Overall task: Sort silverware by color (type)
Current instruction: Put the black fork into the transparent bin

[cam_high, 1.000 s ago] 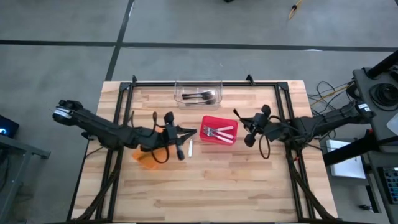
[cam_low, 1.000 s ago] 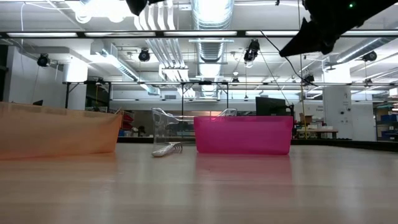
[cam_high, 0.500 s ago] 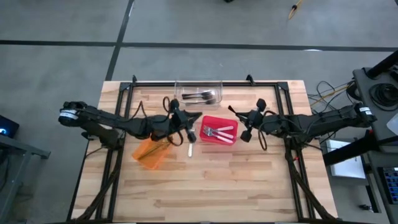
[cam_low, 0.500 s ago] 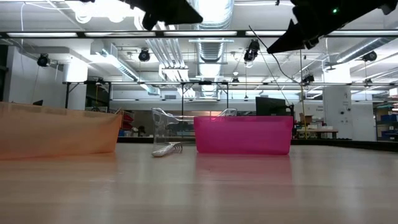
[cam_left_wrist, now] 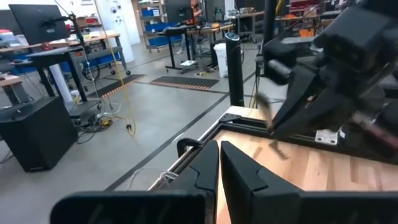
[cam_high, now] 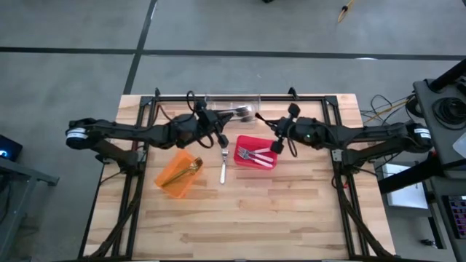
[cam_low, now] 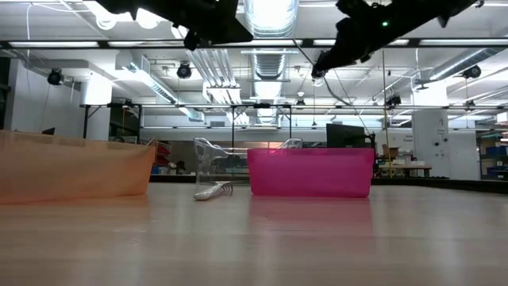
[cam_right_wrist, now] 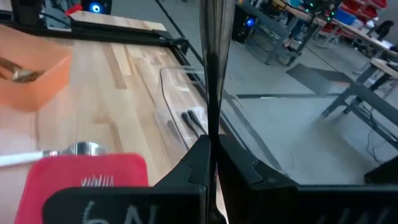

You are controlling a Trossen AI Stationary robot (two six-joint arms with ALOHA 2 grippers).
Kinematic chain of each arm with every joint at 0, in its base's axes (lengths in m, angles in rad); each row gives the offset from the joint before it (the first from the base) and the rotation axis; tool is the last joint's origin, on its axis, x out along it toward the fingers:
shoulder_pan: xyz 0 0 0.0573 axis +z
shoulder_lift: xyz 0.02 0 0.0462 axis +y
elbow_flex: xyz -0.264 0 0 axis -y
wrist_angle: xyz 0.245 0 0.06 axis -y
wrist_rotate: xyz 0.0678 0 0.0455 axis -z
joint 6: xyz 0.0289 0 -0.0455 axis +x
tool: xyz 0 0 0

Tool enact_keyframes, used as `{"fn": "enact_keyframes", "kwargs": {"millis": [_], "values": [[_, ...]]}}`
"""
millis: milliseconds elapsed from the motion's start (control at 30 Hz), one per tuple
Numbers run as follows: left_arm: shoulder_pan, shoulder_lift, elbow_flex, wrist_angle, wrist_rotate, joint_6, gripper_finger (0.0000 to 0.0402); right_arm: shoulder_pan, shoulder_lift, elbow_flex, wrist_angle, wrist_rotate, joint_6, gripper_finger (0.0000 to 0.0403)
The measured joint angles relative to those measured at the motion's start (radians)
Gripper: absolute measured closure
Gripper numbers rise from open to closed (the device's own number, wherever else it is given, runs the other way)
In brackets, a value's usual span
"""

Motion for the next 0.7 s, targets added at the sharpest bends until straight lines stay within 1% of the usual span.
{"fn": "enact_keyframes", "kwargs": {"millis": [100,300,500,633,700], "values": [[-0.001,-0.013,0.000,0.000,0.017,0.000,0.0402,-0.022,0.066,0.015,0.063,-0.037,-0.029,0.0392],[-0.001,-0.040,0.000,-0.003,0.043,0.000,0.0402,-0.050,0.210,0.050,0.148,-0.041,-0.101,0.0392],[-0.001,-0.063,0.000,-0.006,0.075,0.000,0.0402,-0.057,0.352,0.140,0.151,-0.042,-0.150,0.0392],[-0.001,-0.069,0.000,-0.020,0.076,0.000,0.0402,-0.057,0.423,0.216,0.146,-0.036,-0.179,0.0392],[-0.001,-0.077,0.000,-0.054,0.076,0.000,0.0402,-0.057,0.449,0.248,0.139,-0.035,-0.190,0.0392]]}}
